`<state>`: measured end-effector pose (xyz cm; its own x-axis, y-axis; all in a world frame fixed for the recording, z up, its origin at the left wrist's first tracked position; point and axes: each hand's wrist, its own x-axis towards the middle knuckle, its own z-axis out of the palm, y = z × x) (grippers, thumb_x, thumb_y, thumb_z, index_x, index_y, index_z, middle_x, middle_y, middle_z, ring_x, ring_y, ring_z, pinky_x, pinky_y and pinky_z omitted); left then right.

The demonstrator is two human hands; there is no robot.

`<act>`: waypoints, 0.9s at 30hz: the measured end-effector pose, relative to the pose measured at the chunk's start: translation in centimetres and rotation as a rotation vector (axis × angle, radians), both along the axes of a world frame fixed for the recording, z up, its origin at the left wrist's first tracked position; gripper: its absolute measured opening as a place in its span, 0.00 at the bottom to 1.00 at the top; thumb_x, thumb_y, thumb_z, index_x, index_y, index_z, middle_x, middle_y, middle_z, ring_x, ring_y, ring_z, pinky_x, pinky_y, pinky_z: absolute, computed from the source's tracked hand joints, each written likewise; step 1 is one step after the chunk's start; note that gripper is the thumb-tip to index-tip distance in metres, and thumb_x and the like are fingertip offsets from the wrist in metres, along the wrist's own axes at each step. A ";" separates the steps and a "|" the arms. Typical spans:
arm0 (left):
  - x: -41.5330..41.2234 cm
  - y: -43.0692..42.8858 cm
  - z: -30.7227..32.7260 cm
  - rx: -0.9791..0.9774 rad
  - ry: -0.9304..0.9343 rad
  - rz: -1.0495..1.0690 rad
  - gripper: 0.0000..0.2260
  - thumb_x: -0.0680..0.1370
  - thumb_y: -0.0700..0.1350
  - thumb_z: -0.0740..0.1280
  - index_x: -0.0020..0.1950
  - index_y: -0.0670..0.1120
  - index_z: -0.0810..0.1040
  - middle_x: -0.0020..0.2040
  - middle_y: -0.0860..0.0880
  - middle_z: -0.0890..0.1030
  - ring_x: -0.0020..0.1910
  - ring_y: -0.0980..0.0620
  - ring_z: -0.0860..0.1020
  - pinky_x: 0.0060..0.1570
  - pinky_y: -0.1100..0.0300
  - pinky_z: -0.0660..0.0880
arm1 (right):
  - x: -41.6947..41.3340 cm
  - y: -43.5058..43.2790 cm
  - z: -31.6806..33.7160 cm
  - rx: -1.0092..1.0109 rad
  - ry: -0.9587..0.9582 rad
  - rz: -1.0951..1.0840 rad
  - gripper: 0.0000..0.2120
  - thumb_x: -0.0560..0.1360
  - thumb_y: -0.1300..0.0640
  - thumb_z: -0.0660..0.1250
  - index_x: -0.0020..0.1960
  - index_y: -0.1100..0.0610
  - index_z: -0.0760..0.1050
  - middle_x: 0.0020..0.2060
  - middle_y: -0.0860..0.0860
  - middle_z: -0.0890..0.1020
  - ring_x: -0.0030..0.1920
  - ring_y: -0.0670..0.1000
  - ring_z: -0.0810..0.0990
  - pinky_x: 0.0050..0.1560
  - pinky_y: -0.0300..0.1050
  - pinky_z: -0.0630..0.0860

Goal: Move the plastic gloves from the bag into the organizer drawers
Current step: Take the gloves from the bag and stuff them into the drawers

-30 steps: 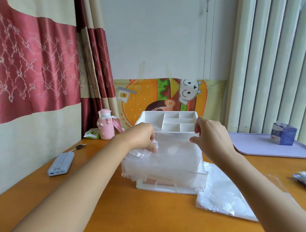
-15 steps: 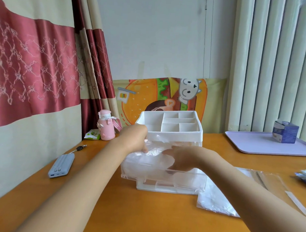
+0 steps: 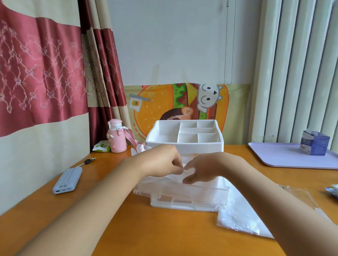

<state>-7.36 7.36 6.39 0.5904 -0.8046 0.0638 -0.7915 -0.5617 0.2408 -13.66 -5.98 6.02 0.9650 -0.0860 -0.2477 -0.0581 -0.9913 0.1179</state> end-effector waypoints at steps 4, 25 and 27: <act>1.7 -1.4 -1.1 0.130 0.027 -0.024 0.22 0.78 0.49 0.67 0.72 0.51 0.71 0.70 0.53 0.73 0.67 0.53 0.71 0.61 0.61 0.67 | -0.2 -0.3 0.3 0.036 -0.060 0.003 0.19 0.82 0.52 0.56 0.69 0.57 0.71 0.65 0.53 0.75 0.64 0.54 0.73 0.62 0.44 0.68; 1.8 0.3 0.4 0.286 -0.031 0.051 0.32 0.75 0.46 0.72 0.76 0.51 0.63 0.74 0.54 0.65 0.72 0.51 0.66 0.63 0.61 0.66 | 1.1 -0.6 0.1 -0.151 0.168 0.056 0.40 0.72 0.39 0.68 0.76 0.52 0.56 0.71 0.51 0.67 0.70 0.55 0.65 0.70 0.49 0.62; 1.5 0.5 0.7 0.428 -0.131 0.157 0.31 0.75 0.44 0.71 0.76 0.48 0.64 0.72 0.49 0.69 0.67 0.46 0.71 0.49 0.62 0.72 | 1.0 -0.6 0.3 -0.203 0.150 0.051 0.41 0.72 0.39 0.69 0.77 0.52 0.55 0.72 0.52 0.66 0.71 0.56 0.64 0.71 0.49 0.61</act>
<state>-5.89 7.83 7.14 0.7163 -0.6762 -0.1723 -0.6971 -0.7041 -0.1350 -12.66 -6.58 6.29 0.9232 -0.1003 -0.3709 0.0248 -0.9478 0.3180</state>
